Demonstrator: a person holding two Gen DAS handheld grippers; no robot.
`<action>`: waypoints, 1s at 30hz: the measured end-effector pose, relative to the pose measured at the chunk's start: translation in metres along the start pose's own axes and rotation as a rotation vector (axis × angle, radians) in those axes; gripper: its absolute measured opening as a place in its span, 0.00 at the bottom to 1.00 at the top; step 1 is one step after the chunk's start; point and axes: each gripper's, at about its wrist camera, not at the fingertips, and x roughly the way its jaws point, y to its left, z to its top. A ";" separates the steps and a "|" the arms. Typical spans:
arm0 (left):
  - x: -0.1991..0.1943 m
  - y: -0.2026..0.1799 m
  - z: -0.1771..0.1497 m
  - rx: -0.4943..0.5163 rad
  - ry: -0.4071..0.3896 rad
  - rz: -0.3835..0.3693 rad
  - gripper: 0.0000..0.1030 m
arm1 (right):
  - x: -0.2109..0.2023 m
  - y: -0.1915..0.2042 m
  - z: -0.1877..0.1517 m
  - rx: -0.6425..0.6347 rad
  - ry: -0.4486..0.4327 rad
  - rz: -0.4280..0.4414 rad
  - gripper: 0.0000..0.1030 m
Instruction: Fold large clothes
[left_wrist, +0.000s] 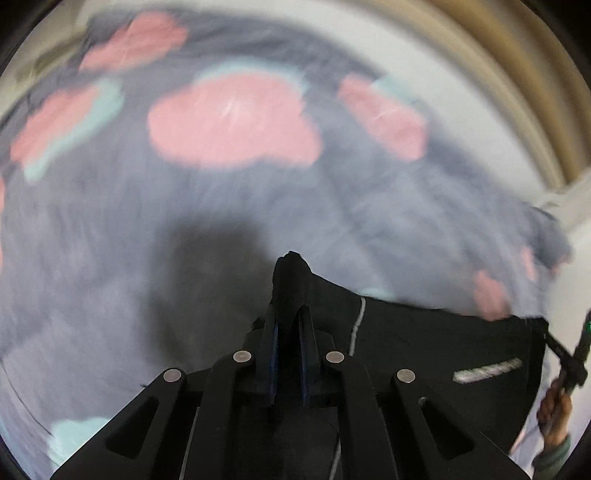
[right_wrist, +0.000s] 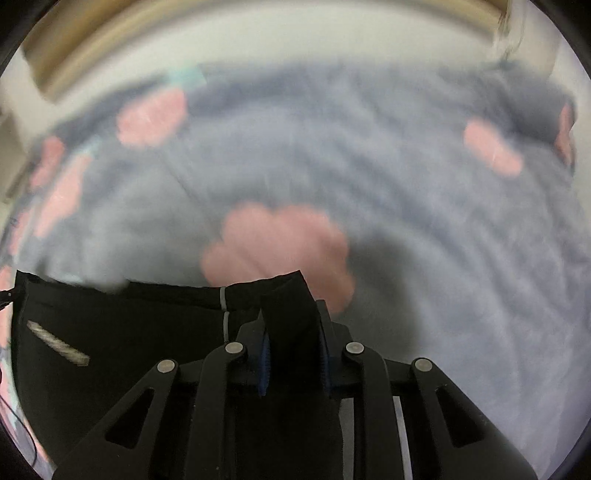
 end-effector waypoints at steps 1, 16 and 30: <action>0.021 0.003 -0.005 -0.020 0.036 0.021 0.10 | 0.017 0.001 -0.004 0.001 0.040 -0.004 0.23; -0.031 -0.008 -0.016 0.034 -0.079 0.126 0.51 | -0.027 -0.019 -0.020 0.074 0.046 -0.022 0.62; -0.070 -0.151 -0.162 0.271 0.033 -0.194 0.51 | -0.084 0.115 -0.126 -0.153 0.065 0.096 0.65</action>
